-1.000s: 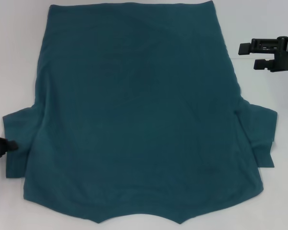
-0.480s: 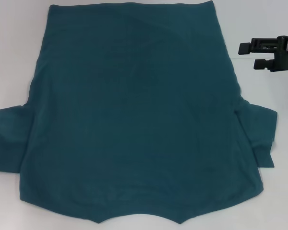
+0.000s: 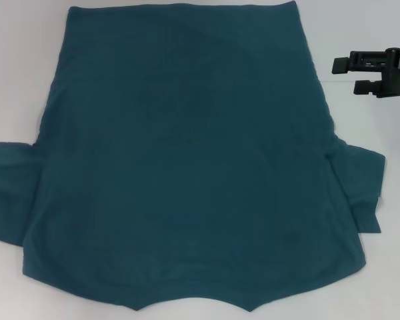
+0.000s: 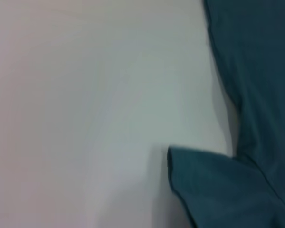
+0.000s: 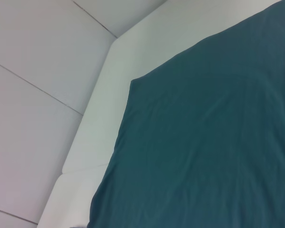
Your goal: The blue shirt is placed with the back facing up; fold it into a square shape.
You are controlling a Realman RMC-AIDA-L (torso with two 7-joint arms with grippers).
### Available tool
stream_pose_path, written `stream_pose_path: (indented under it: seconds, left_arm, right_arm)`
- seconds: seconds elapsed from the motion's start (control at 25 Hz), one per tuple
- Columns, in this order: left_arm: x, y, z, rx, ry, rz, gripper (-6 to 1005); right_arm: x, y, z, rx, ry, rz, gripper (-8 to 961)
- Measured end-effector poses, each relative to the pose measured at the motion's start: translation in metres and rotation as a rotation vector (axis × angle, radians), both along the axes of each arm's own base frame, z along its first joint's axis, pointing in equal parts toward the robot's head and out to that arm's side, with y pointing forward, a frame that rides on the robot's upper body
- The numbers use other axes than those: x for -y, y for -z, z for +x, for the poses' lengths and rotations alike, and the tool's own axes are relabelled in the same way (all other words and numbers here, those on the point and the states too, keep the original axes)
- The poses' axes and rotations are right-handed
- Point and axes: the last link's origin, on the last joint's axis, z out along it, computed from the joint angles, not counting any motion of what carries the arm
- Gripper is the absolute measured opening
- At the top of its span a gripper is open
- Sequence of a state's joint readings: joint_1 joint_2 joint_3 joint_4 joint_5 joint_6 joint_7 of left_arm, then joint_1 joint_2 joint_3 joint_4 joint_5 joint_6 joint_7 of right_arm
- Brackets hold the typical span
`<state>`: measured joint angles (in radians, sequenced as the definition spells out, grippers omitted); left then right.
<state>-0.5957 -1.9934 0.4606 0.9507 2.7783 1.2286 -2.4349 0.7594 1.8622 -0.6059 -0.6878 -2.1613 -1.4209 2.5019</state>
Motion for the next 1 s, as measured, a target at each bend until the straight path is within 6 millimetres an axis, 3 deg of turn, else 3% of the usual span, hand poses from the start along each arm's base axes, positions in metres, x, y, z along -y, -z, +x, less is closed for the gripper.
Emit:
stream_pose_path:
  seconds: [0.64, 1.0]
  left_arm:
    - [-0.016, -0.024, 0.022, -0.093, 0.051, -0.05, 34]
    - [-0.021, -0.008, 0.066, 0.095, -0.043, -0.158, 41]
  right_arm:
    - [0.003, 0.001, 0.002, -0.003, 0.003, -0.009, 945]
    - [0.002, 0.002, 0.001, -0.004, 0.001, -0.01, 944]
